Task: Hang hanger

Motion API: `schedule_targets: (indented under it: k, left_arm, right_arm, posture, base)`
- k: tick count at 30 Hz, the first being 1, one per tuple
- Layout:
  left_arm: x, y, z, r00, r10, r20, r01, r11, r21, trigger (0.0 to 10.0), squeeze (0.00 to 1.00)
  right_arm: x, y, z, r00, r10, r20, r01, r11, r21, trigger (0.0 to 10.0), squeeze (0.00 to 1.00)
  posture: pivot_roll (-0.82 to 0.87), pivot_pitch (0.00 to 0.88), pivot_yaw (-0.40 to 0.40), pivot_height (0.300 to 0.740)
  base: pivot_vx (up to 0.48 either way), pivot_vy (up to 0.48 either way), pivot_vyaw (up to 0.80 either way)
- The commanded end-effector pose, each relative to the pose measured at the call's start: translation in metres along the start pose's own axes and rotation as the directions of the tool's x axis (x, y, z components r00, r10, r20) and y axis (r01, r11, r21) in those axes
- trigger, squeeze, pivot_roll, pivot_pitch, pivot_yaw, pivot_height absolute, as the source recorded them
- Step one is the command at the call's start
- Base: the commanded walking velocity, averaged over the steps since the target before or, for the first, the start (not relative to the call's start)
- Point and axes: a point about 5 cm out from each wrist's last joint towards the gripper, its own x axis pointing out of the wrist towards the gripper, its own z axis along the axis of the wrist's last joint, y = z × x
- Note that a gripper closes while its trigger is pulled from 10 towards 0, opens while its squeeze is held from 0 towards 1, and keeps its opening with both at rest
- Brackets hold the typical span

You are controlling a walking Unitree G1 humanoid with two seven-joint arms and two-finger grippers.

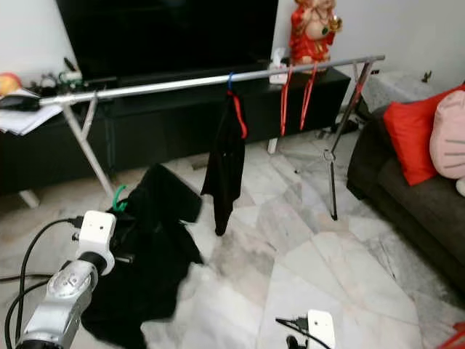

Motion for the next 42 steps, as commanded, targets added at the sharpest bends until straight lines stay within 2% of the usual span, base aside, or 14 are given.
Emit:
schedule_targets:
  k: [1, 20, 28, 32, 42]
  left_arm:
    - [0.004, -0.003, 0.007, 1.000, -0.003, 0.020, 0.003, 1.000, 0.005, 10.0, 0.00]
    - [0.006, 0.004, 0.008, 1.000, 0.014, 0.013, -0.014, 1.000, 0.015, 10.0, 0.00]
    - [0.005, 0.001, 0.007, 1.000, -0.006, 0.005, 0.006, 1.000, 0.020, 10.0, 0.00]
    - [0.003, -0.011, 0.002, 0.994, -0.109, -0.015, 0.109, 0.994, 0.031, 10.0, 0.00]
    - [0.000, -0.023, -0.001, 0.977, -0.212, -0.031, 0.213, 0.976, 0.039, 10.0, 0.00]
  right_arm:
    - [-0.001, -0.009, 0.004, 1.000, -0.018, 0.008, 0.019, 1.000, -0.007, 10.0, 0.00]
    - [0.000, -0.006, 0.006, 1.000, 0.008, 0.008, -0.008, 1.000, -0.010, 10.0, 0.00]
    - [0.000, -0.006, 0.005, 1.000, 0.016, 0.003, -0.016, 1.000, -0.015, 10.0, 0.00]
    - [0.000, -0.006, 0.004, 1.000, 0.017, 0.000, -0.017, 1.000, -0.020, 10.0, 0.00]
    - [-0.001, -0.007, 0.003, 1.000, 0.020, -0.002, -0.020, 0.999, -0.030, 10.0, 0.00]
  posture:
    - [-0.07, 0.000, -0.032, 0.740]
    - [-0.07, 0.000, -0.034, 0.740]
    - [-0.07, 0.000, -0.031, 0.740]
    - [-0.07, 0.000, -0.031, 0.740]
    - [-0.07, 0.000, -0.036, 0.740]
  base:
    - [0.480, 0.000, 0.00]
    - [0.480, 0.000, 0.00]
    - [0.480, 0.000, 0.00]
    - [0.334, 0.000, 0.00]
    - [0.000, 0.000, 0.00]
